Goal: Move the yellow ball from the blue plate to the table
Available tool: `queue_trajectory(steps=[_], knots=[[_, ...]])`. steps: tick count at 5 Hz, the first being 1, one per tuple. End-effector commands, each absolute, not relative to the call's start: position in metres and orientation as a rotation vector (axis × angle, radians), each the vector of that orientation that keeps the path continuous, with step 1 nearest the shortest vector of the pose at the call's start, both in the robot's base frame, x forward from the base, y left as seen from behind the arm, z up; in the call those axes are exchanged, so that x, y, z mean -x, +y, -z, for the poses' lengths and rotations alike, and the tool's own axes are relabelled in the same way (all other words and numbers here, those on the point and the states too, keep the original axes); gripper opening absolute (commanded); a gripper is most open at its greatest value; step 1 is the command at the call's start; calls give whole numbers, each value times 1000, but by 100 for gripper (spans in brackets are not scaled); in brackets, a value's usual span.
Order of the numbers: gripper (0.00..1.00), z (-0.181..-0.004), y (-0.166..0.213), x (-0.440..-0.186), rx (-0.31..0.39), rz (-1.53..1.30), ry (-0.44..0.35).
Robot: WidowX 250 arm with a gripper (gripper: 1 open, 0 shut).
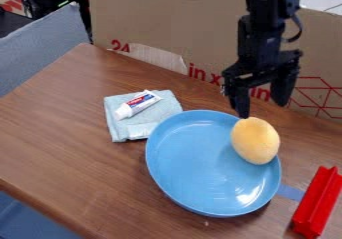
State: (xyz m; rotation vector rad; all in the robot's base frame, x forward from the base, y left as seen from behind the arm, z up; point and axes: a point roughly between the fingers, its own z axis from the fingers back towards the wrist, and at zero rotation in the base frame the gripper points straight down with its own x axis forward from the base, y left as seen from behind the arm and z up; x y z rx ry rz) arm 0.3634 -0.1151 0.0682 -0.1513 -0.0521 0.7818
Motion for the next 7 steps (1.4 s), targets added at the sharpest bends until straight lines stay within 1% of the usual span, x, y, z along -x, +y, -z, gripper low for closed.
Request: queue_trajectory(steps=[1,2,3,4,5,6,7], knots=[[100,-84,-118,-355,147,-773,-118],[100,-70,-126,-332,128,-786,-83],[100,-57,-130,-337,123,-787,-66],[100,-59,-124,-337,96,-797,-60],[100,-55,-117,-341,82,-806,-63],[100,-45,-112,-344,51,-813,-52],[100,-46,-118,-345,32,-806,-51]])
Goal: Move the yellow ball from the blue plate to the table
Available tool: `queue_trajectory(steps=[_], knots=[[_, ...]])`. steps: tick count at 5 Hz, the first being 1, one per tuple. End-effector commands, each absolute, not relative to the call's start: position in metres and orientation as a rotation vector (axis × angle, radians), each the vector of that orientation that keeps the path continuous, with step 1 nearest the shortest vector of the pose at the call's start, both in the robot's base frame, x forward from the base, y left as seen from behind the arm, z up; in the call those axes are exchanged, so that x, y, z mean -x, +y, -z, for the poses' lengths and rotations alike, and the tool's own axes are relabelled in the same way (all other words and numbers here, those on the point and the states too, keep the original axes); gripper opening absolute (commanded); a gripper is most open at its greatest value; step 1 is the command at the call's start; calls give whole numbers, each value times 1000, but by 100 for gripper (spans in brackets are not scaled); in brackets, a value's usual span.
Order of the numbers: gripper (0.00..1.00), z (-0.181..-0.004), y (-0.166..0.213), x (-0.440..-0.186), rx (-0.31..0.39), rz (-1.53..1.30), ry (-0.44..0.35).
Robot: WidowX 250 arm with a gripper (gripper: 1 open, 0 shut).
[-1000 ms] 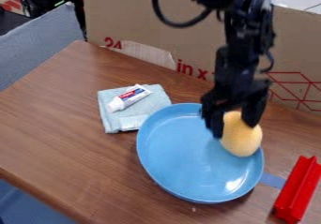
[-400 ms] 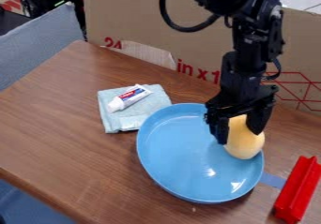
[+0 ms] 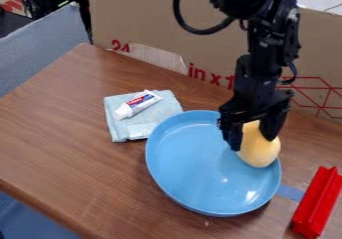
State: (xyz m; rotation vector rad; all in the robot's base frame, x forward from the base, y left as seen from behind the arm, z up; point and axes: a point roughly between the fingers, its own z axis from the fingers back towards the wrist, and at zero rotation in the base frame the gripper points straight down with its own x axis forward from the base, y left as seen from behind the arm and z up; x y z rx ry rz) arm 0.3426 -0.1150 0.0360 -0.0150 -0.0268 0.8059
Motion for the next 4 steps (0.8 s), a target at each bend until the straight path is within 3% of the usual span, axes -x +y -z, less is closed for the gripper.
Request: queue_trajectory(steps=[1,2,3,4], knots=[[100,-33,-102,-352,19,-809,-45],[100,-15,-90,-358,12,-818,-21],[100,-10,-87,-361,3,-825,-16],[0,-4,-89,-352,5,-829,-9]])
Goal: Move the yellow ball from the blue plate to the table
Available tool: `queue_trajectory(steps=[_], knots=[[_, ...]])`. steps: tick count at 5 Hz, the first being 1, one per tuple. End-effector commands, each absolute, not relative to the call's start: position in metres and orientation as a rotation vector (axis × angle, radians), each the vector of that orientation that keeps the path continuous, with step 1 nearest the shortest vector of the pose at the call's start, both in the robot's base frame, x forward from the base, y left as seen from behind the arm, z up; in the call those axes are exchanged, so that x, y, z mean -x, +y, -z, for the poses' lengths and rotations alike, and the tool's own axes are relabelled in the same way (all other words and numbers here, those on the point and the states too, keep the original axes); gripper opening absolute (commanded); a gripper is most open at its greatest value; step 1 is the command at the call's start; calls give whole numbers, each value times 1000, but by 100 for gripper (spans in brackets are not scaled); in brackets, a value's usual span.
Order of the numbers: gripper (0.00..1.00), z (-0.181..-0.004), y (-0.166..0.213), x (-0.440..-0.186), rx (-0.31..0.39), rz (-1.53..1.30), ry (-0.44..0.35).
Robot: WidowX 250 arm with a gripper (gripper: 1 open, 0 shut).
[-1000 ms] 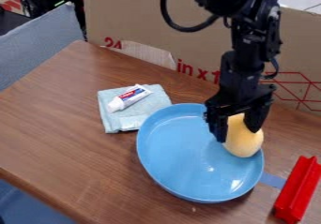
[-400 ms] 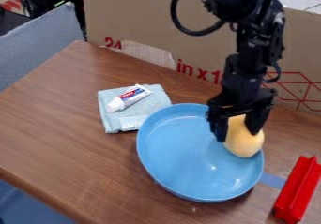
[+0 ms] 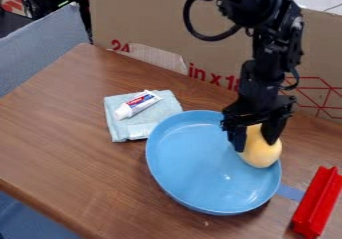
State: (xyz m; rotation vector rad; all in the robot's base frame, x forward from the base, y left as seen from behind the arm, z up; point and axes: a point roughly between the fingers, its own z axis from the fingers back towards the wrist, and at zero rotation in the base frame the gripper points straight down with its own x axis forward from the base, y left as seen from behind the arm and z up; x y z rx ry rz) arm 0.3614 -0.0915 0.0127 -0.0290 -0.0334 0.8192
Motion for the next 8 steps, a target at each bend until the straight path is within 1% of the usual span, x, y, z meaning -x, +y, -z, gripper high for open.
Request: queue_trajectory(steps=[1,2,3,4,5,6,7,8], knots=[[0,9,-89,-354,5,-828,-11],[0,16,-82,-353,-10,-819,-10],[0,13,-83,-356,8,-824,12],[0,14,-82,-363,25,-819,35],[0,10,-83,-352,45,-821,74],[0,2,-72,-339,65,-844,106],[0,-20,-58,-344,70,-828,142],[0,-19,-53,-340,101,-825,165]])
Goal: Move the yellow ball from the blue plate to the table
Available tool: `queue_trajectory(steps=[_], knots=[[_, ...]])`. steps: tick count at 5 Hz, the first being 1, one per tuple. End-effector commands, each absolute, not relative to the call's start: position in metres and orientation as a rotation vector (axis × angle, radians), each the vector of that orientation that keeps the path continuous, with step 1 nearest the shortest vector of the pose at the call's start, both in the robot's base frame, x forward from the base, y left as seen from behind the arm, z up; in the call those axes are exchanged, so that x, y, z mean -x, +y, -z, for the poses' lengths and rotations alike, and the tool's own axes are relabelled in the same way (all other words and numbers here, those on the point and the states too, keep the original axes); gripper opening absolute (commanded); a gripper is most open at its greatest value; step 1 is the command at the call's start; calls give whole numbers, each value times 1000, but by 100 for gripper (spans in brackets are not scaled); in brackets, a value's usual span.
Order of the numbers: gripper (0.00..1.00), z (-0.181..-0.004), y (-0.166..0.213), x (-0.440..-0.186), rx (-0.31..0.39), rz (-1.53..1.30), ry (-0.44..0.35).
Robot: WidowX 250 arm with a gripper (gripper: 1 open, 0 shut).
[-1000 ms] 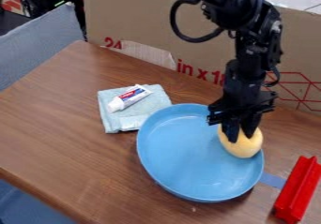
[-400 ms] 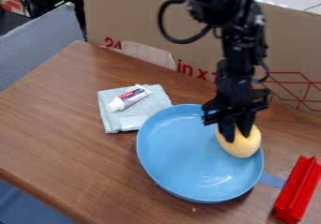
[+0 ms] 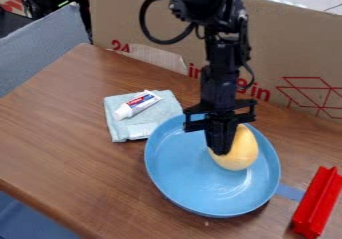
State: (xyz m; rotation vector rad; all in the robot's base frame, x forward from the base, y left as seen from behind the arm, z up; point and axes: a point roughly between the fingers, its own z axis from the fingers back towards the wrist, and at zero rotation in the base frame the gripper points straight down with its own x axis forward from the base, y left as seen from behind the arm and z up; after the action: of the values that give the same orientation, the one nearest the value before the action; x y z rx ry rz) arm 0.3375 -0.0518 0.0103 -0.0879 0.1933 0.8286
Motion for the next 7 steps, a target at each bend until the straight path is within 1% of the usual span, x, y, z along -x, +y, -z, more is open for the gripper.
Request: queue_trajectory(steps=[1,2,3,4,5,6,7], knots=[[0,-26,-54,-343,111,-807,200],[0,-36,-51,-338,133,-782,231],[0,-46,-50,-343,187,-774,251],[0,-67,-41,-355,244,-789,248],[0,-89,-21,-348,253,-815,269],[0,-101,-18,-352,290,-815,280],[0,-95,-8,-357,331,-796,257]])
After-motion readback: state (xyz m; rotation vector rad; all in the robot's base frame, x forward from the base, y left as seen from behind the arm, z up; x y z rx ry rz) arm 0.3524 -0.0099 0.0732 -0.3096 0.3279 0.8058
